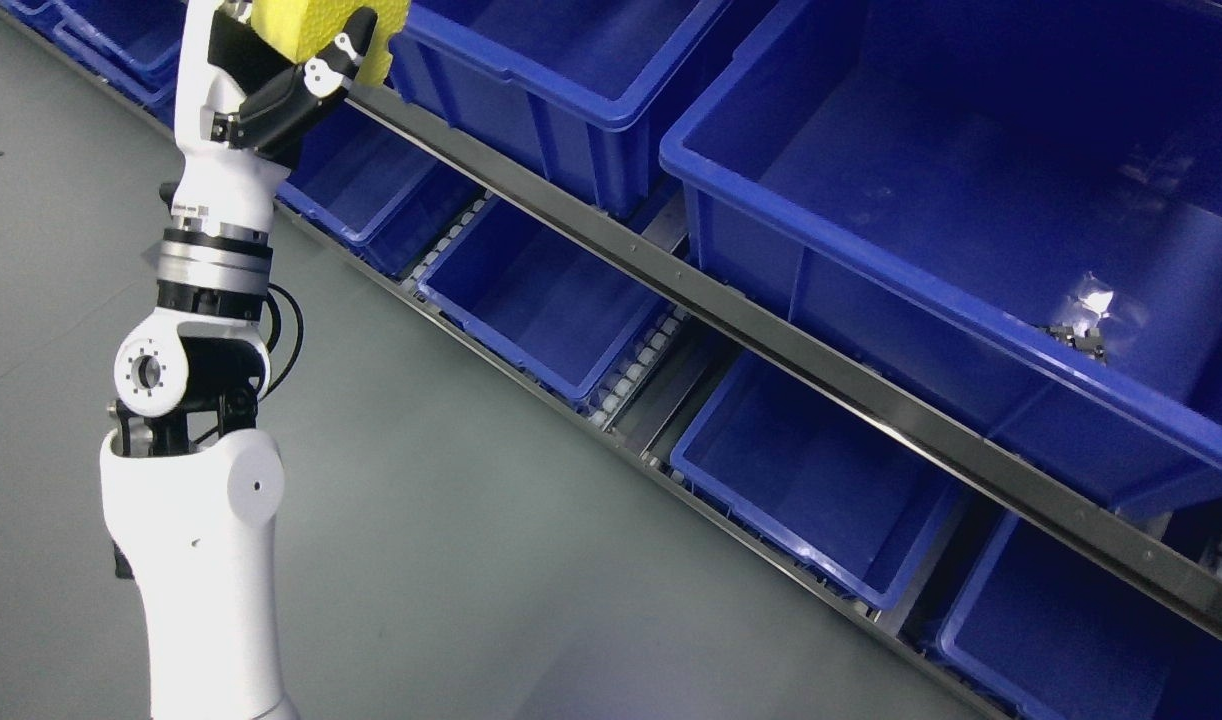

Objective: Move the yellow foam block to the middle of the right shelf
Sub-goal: 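Extend the left hand over the middle-shelf blue bin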

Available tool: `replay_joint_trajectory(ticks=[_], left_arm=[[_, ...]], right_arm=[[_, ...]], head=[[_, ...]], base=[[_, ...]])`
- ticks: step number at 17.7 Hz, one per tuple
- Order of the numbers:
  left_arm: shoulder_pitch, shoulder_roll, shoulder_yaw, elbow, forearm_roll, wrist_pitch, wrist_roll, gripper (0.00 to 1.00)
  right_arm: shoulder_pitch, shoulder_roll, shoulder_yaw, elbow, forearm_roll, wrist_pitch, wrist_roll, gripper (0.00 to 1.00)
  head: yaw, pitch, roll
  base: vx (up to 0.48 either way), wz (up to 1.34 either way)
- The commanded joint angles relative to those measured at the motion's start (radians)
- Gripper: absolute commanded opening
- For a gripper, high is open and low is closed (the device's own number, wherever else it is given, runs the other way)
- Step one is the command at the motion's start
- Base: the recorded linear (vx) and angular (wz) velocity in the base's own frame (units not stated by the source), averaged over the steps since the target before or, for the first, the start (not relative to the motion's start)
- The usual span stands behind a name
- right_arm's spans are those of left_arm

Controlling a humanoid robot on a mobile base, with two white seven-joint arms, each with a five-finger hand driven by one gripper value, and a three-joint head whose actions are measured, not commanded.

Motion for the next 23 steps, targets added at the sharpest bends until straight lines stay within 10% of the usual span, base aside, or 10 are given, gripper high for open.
replay_joint_trajectory(ticks=[1,6,16,23], left_arm=[[-0.199,0.018,-0.006,0.005,0.000,0.234,0.003,0.61],[-0.302,0.018,-0.079,0.028,-0.005,0.548,0.013,0.61],[-0.291,0.018,-0.173,0.197,-0.146,0.625,0.027,0.63],[-0.290,0.018,-0.182,0.275,-0.176,0.623,0.026,1.00]], right_arm=[[0.002,-0.017,-0.001,-0.017,0.003,0.001,-0.005,1.00],[0.002,-0.017,0.000,-0.017,0.003,0.001,-0.005,1.00],[0.002,-0.017,0.000,-0.017,0.003,0.001,-0.005,1.00],[0.002,-0.017,0.000,-0.017,0.003,0.001,-0.005,1.00]], head=[[0.0000,0.000,0.000],[0.0000,0.000,0.000],[0.0000,0.000,0.000],[0.0000,0.000,0.000]], base=[[0.418,-0.30],[0.279,-0.21],[0.099,-0.08],[0.014,0.00]])
